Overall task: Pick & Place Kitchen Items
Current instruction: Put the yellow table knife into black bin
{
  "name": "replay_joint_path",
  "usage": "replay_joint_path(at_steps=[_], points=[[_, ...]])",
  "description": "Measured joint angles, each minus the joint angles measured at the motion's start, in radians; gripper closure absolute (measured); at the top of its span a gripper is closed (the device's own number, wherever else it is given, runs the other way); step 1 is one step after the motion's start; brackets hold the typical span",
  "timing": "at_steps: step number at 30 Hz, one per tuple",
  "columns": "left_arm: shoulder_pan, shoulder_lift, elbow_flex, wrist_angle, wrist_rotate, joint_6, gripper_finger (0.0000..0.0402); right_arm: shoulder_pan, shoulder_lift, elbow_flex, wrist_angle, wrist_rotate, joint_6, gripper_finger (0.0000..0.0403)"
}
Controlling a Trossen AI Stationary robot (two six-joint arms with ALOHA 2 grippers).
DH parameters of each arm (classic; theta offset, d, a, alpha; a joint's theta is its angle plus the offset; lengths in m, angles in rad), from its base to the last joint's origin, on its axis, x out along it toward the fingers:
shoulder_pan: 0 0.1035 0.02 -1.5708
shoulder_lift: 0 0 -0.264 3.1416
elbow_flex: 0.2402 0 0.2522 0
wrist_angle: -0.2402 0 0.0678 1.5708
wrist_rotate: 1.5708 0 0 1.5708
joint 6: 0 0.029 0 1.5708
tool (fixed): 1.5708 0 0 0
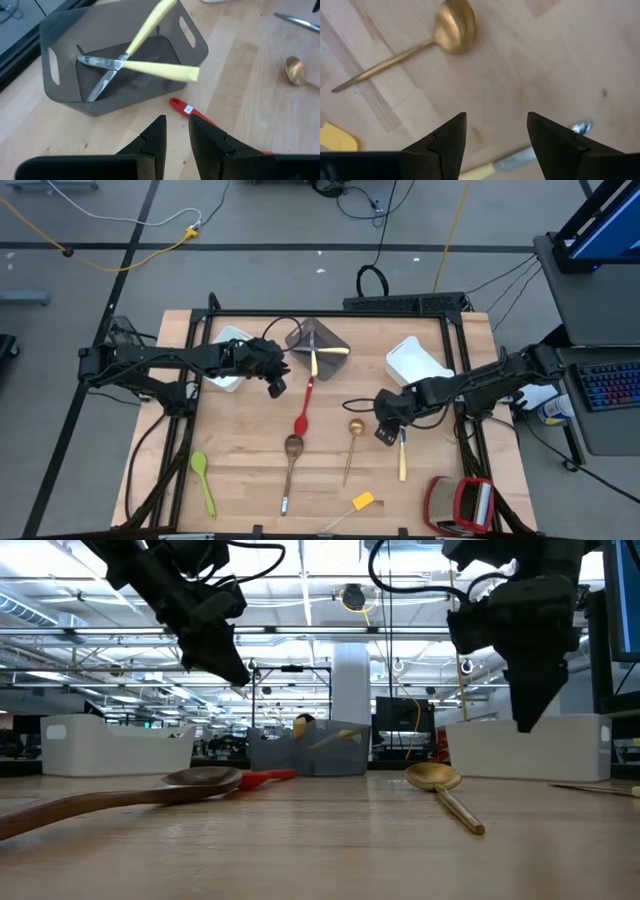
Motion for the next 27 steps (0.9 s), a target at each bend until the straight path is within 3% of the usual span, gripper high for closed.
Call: replay_joint_path(at_steps=[9, 17, 27], points=[[0.000, 0.000, 0.000, 0.046, -0.052, -0.012, 0.0316, 0.000, 0.000, 0.000, -0.015, -0.073, 0.197, 0.0202], [0.000, 0.000, 0.000, 0.062, -0.114, 0.018, 0.0316, 0.000, 0.000, 0.000, -0.020, -0.108, 0.268, 0.0202], [0.000, 0.000, 0.000, 0.064, -0.114, 0.033, 0.0316, 0.000, 0.000, -0.006, -0.027, -0.203, 0.387, 0.0202]])
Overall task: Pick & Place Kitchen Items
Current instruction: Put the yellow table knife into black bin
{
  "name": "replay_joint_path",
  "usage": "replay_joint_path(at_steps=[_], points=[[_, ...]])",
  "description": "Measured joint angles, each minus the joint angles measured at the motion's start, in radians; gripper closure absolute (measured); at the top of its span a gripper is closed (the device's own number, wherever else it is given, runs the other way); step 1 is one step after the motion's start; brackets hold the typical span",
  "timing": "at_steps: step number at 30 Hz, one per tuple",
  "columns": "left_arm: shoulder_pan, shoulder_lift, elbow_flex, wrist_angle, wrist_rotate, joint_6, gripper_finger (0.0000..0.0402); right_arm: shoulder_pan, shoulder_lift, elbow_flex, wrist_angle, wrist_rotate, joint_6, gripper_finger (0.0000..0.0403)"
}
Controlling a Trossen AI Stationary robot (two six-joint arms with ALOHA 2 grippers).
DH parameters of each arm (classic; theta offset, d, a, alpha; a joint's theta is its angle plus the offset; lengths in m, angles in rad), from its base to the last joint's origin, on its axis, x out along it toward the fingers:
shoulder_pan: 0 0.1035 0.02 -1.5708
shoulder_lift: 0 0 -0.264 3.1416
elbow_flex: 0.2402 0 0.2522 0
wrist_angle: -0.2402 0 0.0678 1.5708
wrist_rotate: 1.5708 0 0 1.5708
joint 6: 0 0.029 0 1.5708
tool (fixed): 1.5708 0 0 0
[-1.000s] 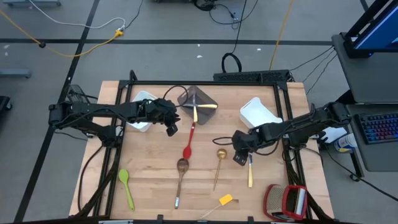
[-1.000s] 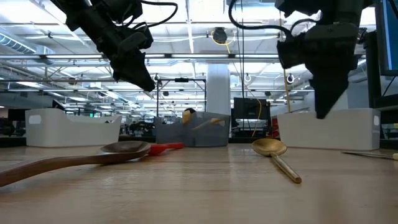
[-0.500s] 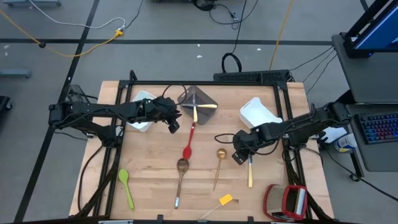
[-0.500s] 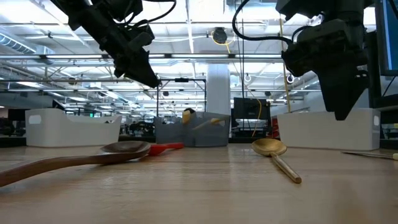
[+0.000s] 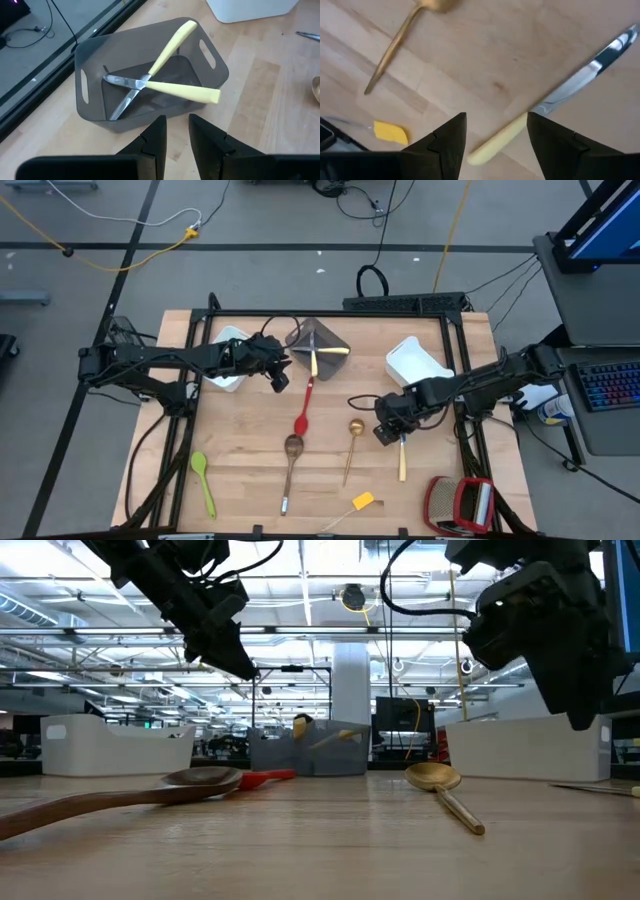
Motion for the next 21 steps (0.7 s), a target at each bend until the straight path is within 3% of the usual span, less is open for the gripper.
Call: replay_joint_path(at_steps=[6, 11, 21], points=[[0.000, 0.000, 0.000, 0.000, 0.000, 0.001, 0.0316, 0.011, 0.000, -0.063, -0.002, -0.002, 0.172, 0.0202], [0.000, 0.000, 0.000, 0.000, 0.000, 0.001, 0.0316, 0.037, 0.000, -0.123, 0.051, -0.079, 0.220, 0.0202], [0.000, 0.000, 0.000, 0.000, 0.000, -0.019, 0.0316, 0.082, 0.000, -0.151, 0.165, -0.079, 0.262, 0.0202]])
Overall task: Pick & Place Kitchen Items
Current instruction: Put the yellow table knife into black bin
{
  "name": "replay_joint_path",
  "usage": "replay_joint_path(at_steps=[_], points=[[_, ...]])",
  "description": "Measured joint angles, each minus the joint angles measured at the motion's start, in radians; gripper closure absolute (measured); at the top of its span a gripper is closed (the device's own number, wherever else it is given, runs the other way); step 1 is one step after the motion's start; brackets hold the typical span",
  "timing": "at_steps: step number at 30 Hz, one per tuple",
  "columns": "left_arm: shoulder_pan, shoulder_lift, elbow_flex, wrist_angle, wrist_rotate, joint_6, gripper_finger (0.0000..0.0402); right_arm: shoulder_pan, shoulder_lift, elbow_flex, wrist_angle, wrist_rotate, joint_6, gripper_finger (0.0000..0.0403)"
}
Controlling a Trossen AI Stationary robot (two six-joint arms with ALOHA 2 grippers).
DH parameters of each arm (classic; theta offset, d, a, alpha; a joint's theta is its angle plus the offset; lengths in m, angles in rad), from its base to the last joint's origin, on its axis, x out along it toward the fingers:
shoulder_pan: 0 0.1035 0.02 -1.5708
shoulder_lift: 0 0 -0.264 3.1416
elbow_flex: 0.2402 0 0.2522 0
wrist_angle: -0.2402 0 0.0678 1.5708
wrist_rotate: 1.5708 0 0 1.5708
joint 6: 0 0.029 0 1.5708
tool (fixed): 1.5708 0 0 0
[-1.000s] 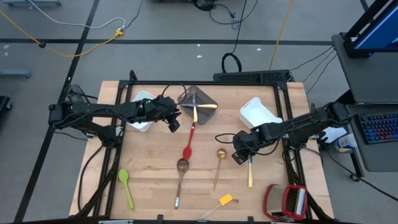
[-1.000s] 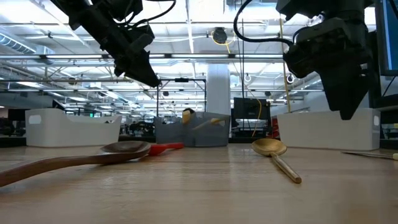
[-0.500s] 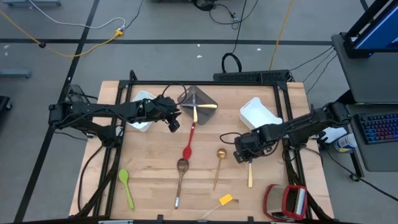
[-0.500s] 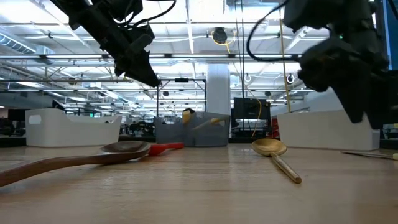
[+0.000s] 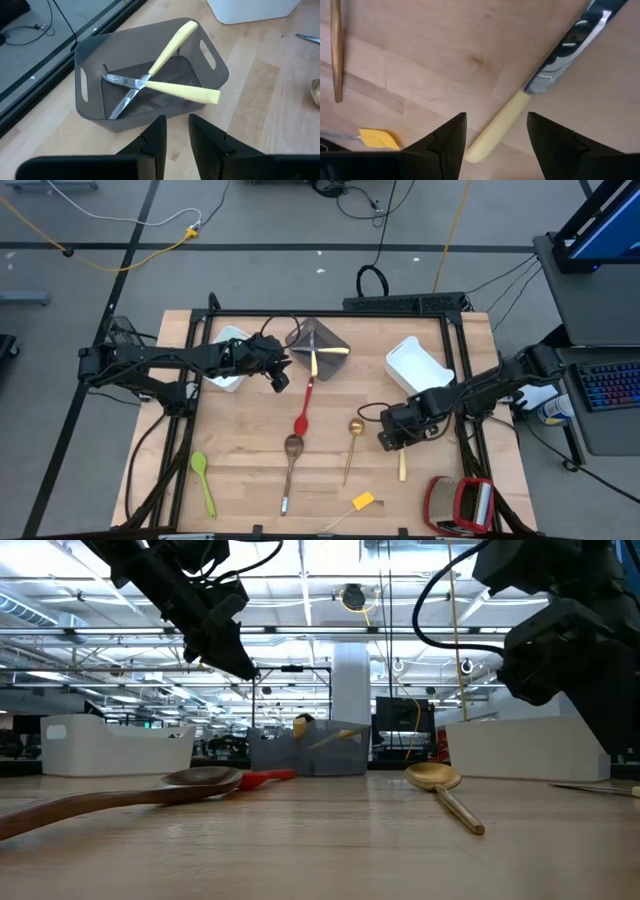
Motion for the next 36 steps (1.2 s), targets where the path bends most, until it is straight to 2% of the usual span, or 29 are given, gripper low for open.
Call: replay_joint_path(at_steps=[21, 25, 29, 36], points=[[0.000, 0.000, 0.000, -0.001, 0.000, -0.036, 0.0316, 0.151, 0.001, -0.006, 0.062, 0.001, 0.271, 0.0218], [0.000, 0.000, 0.000, -0.001, 0.000, -0.037, 0.0316, 0.171, 0.013, -0.067, 0.159, 0.007, 0.319, 0.0218], [-0.001, 0.000, 0.000, 0.000, 0.000, -0.042, 0.0316, 0.174, 0.033, -0.142, 0.348, 0.022, 0.347, 0.0218], [0.000, 0.000, 0.001, 0.014, 0.000, -0.042, 0.0316, 0.177, 0.061, -0.176, 0.406, 0.008, 0.298, 0.0233]])
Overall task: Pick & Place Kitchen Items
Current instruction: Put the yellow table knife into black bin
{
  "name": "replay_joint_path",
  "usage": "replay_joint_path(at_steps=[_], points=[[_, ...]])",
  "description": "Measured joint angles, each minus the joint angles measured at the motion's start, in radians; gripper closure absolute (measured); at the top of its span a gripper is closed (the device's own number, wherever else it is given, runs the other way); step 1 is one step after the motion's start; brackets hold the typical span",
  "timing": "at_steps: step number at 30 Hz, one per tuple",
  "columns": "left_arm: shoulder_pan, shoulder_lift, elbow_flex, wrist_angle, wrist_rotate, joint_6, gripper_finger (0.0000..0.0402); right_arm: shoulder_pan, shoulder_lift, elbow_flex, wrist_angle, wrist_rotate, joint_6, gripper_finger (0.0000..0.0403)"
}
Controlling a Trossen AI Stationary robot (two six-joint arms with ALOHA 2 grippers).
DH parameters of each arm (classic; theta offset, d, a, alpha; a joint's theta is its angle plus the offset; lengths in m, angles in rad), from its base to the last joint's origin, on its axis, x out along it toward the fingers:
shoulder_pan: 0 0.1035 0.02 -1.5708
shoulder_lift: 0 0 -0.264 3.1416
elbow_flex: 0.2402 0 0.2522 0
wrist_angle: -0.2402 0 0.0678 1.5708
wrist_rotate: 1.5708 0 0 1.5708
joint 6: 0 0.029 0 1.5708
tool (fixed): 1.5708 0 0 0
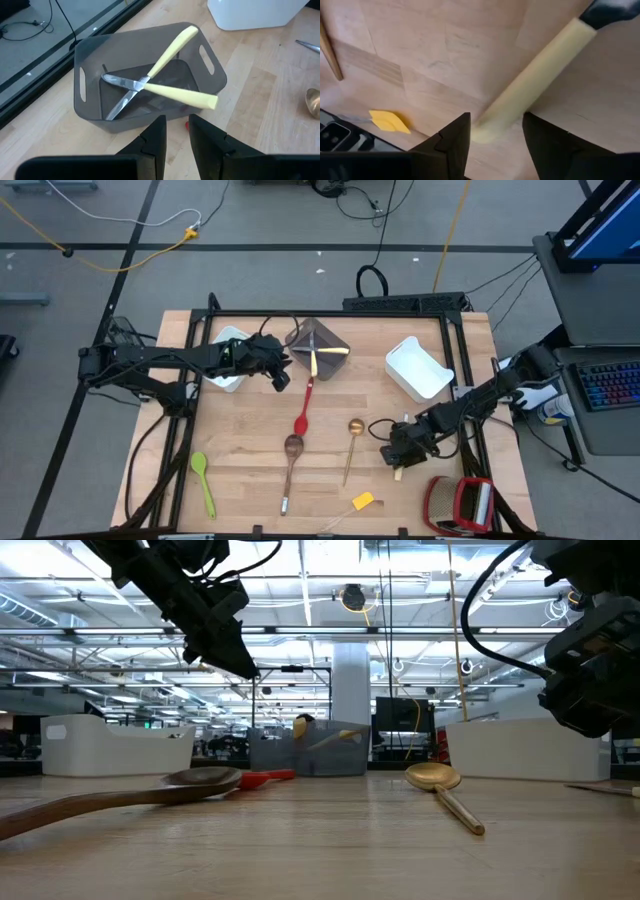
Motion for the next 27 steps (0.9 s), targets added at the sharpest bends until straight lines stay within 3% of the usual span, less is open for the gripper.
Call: replay_joint_path(at_steps=[11, 16, 21, 27], points=[[0.000, 0.000, 0.000, 0.012, 0.000, 0.001, 0.0316, -0.019, 0.002, -0.084, -0.045, 0.051, -0.068, 0.0340], [0.000, 0.000, 0.000, 0.009, 0.000, 0.007, 0.0316, -0.041, 0.003, -0.102, -0.029, 0.055, -0.199, 0.0345], [0.000, 0.000, 0.000, 0.009, 0.000, 0.007, 0.0316, -0.085, -0.003, -0.103, 0.096, 0.170, -0.350, 0.0338], [0.000, 0.000, 0.000, 0.009, 0.000, 0.003, 0.0316, -0.153, -0.041, -0.098, 0.229, 0.199, -0.525, 0.0374]])
